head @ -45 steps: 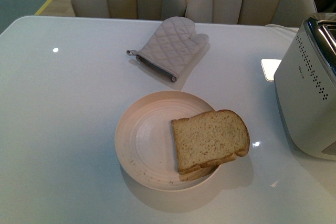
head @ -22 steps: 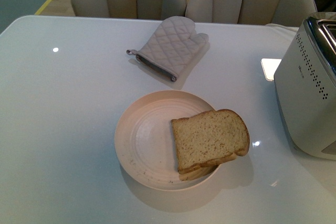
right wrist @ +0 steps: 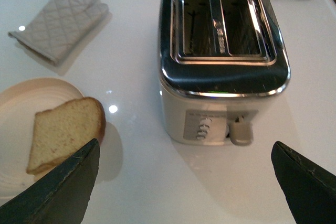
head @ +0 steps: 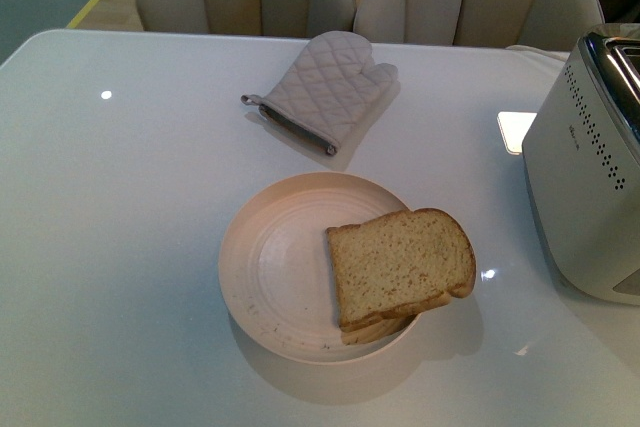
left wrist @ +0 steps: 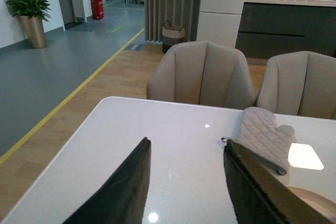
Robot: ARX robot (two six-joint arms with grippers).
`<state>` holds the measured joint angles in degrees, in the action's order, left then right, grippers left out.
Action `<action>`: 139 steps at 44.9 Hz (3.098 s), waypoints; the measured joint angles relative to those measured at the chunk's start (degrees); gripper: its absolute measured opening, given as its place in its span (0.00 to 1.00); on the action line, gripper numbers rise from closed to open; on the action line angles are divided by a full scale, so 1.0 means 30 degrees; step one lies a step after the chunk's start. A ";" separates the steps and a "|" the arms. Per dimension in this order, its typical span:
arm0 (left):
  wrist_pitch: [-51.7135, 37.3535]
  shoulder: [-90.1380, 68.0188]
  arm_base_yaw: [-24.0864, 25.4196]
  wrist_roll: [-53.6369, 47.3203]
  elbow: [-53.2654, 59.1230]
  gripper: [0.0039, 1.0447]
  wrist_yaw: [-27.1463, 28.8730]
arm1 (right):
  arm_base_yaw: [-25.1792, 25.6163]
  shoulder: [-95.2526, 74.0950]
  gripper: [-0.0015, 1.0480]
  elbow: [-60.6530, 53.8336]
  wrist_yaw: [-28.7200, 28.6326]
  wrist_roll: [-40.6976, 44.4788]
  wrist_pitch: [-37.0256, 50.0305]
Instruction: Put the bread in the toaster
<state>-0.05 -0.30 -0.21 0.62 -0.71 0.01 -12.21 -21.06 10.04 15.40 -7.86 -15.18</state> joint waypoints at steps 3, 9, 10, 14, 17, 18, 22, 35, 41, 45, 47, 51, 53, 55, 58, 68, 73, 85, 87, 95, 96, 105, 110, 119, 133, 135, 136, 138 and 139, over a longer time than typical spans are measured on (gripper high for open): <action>0.0000 0.0000 0.0000 0.0000 0.0000 0.52 0.0000 | -0.0080 -0.1326 0.91 0.0612 -0.0568 -0.0321 0.1049; 0.0000 0.0000 0.0000 0.0000 0.0000 0.74 0.0000 | -0.0022 -0.5996 0.91 0.2878 -0.2965 -0.2412 0.2550; 0.0000 0.0000 0.0000 0.0000 0.0000 0.79 0.0000 | -0.0087 -0.7162 0.91 0.3410 -0.3541 -0.2958 0.2834; 0.0000 0.0000 0.0000 0.0000 0.0000 0.94 0.0000 | -0.0517 -1.0535 0.91 0.4838 -0.4860 -0.4568 0.4051; 0.0000 0.0000 0.0000 -0.0044 0.0000 0.94 0.0000 | -0.0743 -1.2203 0.91 0.5544 -0.5260 -0.5421 0.4634; 0.0000 0.0000 0.0000 -0.0044 0.0000 0.93 0.0000 | -0.0845 -1.2866 0.91 0.5785 -0.5421 -0.5748 0.4860; 0.0000 0.0000 0.0000 -0.0044 0.0000 0.94 0.0000 | -0.1071 -1.5052 0.91 0.6411 -0.5843 -0.6768 0.5814; 0.0007 0.0000 0.0000 -0.0044 0.0000 0.94 0.0000 | -0.1814 -2.2170 0.91 0.6797 -0.6623 -0.9260 0.9238; 0.0007 0.0000 0.0000 -0.0044 0.0000 0.94 0.0000 | -0.1741 -2.4917 0.91 0.6564 -0.7074 -0.9850 1.0994; 0.0007 0.0000 0.0000 -0.0044 0.0000 0.94 0.0000 | -0.1370 -2.6695 0.91 0.6521 -0.7468 -1.0185 1.2123; 0.0007 0.0000 0.0000 -0.0044 0.0000 0.94 0.0000 | -0.1188 -2.7525 0.91 0.6535 -0.7643 -1.0324 1.2626; 0.0007 0.0000 0.0000 -0.0044 0.0000 0.94 0.0000 | -0.1013 -2.9026 0.91 0.6739 -0.8065 -1.0550 1.3355; 0.0007 0.0000 0.0000 -0.0044 0.0000 0.94 0.0000 | -0.1013 -2.9667 0.91 0.6943 -0.8218 -1.0622 1.3668; 0.0007 0.0000 0.0000 -0.0044 0.0000 0.94 0.0000 | -0.1013 -3.0104 0.91 0.7176 -0.8357 -1.0652 1.3843; 0.0007 0.0000 0.0000 -0.0044 0.0000 0.94 0.0000 | -0.1013 -3.0585 0.91 0.7497 -0.8459 -1.0695 1.4090; 0.0007 0.0000 0.0000 -0.0044 0.0000 0.94 0.0000 | -0.1013 -3.2115 0.91 0.8648 -0.8663 -1.0921 1.4513; 0.0007 0.0000 0.0000 -0.0044 0.0000 0.94 0.0000 | -0.1013 -3.2895 0.91 0.9202 -0.8779 -1.1103 1.4673; 0.0007 0.0000 0.0000 -0.0044 0.0000 0.94 0.0000 | -0.1275 -3.4614 0.85 1.0499 -0.9311 -1.1766 1.4943; 0.0007 0.0000 0.0000 -0.0044 0.0000 0.94 0.0000 | -0.1319 -3.4767 0.79 1.0601 -0.9369 -1.1897 1.4965; 0.0007 0.0000 0.0000 -0.0044 0.0000 0.94 0.0007 | -0.1370 -3.4935 0.50 1.0673 -0.9719 -1.2553 1.5365; 0.0007 0.0000 0.0000 -0.0044 0.0000 0.94 0.0000 | -0.1370 -3.4935 0.47 1.0652 -0.9806 -1.2619 1.5511; 0.0007 0.0000 0.0000 -0.0044 0.0000 0.94 0.0000 | -0.1107 -3.4075 0.11 1.0025 -1.0666 -1.3588 1.6509; 0.0007 0.0000 0.0000 -0.0044 0.0000 0.94 0.0007 | -0.0998 -3.2960 0.03 0.9887 -1.0754 -1.3682 1.6451; 0.0007 0.0000 0.0000 -0.0044 0.0000 0.94 0.0000 | -0.0466 -2.9019 0.03 0.9938 -0.9959 -1.2852 1.4586; 0.0007 0.0000 0.0000 -0.0044 0.0000 0.94 0.0000 | 0.2149 -2.0210 0.03 1.3639 -0.6033 -0.5923 0.8663; 0.0007 0.0000 0.0000 -0.0044 0.0000 0.94 0.0000 | 0.2477 -1.9642 0.03 1.4069 -0.5603 -0.4969 0.8240; 0.0007 0.0000 0.0000 -0.0044 0.0000 0.94 0.0000 | 0.2688 -1.9343 0.03 1.4316 -0.5406 -0.4503 0.8014; 0.0007 0.0000 0.0000 -0.0044 0.0000 0.94 0.0000 | 0.3002 -1.9023 0.03 1.4630 -0.5340 -0.3446 0.7752; 0.0007 0.0000 0.0000 -0.0044 0.0000 0.94 0.0000 | 0.3271 -1.8819 0.03 1.4848 -0.5311 -0.2754 0.7555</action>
<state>-0.03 -0.30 -0.21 0.49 -0.71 0.01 -2.39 -77.52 54.59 -0.54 -16.12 7.49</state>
